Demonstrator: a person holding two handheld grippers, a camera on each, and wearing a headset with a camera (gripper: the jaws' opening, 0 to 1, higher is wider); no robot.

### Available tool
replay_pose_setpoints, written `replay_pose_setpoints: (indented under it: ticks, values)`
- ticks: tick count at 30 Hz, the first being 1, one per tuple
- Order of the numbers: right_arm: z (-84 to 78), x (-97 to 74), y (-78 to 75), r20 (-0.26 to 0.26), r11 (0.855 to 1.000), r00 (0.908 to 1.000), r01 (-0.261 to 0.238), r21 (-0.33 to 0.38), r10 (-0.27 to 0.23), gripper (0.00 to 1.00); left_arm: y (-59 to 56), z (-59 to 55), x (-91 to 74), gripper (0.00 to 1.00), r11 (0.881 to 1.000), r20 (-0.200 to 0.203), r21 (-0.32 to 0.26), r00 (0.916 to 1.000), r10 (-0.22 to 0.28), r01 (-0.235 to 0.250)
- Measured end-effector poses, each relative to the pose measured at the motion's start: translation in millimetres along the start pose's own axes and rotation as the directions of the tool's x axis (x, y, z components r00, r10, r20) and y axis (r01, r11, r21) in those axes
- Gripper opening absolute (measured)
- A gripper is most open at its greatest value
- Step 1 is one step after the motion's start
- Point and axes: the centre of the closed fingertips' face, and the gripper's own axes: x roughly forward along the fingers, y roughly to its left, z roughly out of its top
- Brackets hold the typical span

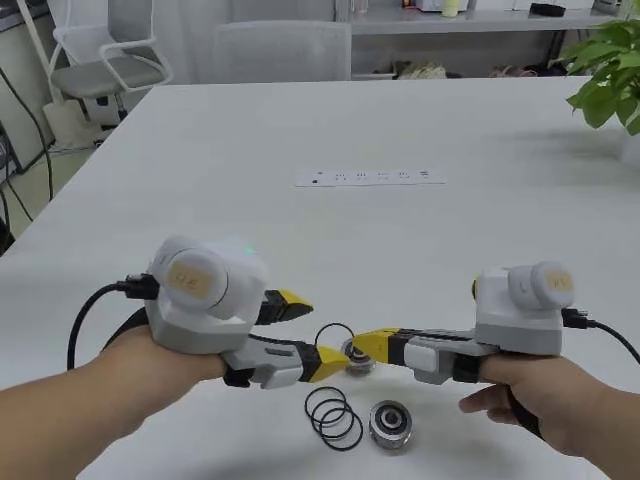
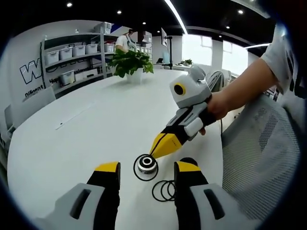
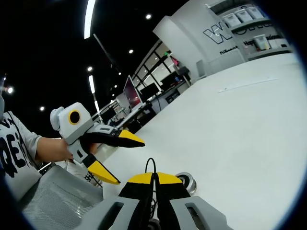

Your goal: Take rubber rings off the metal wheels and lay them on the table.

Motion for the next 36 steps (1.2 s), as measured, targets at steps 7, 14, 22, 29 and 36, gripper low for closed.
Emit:
replay_pose_setpoints:
  ticks: [7, 14, 22, 29, 36]
  values:
    - [-2.3, 1.4, 5.8, -0.009, 1.0, 0.9997, -0.023, 0.01, 0.023, 0.0, 1.0, -4.1, -12.2, 0.48, 1.0, 0.009, -0.018, 0.9998, 0.016, -0.016]
    - [-8.3, 3.3, 12.2, -0.032, 0.998, 0.9981, -0.052, 0.022, 0.052, 0.0, 2.6, -10.7, -24.2, 0.53, 0.999, 0.009, -0.031, 0.9994, 0.032, -0.032]
    - [-20.7, 5.7, 17.7, -0.082, 0.996, 0.9935, -0.076, 0.039, 0.079, 0.0, 1.7, -21.7, -35.4, 0.57, 0.998, -0.001, -0.041, 0.9991, 0.041, -0.041]
    - [-32.8, 8.2, 18.1, -0.132, 0.997, 0.9888, -0.069, 0.015, 0.071, 0.0, 0.0, -30.4, -41.7, 0.58, 0.997, -0.007, -0.063, 0.9987, 0.05, -0.05]
    - [-44.8, 9.7, 11.7, -0.185, 0.999, 0.9822, -0.039, -0.024, 0.034, 0.0, -0.7, -36.2, -44.4, 0.58, 0.996, -0.014, -0.072, 0.9985, 0.053, -0.054]
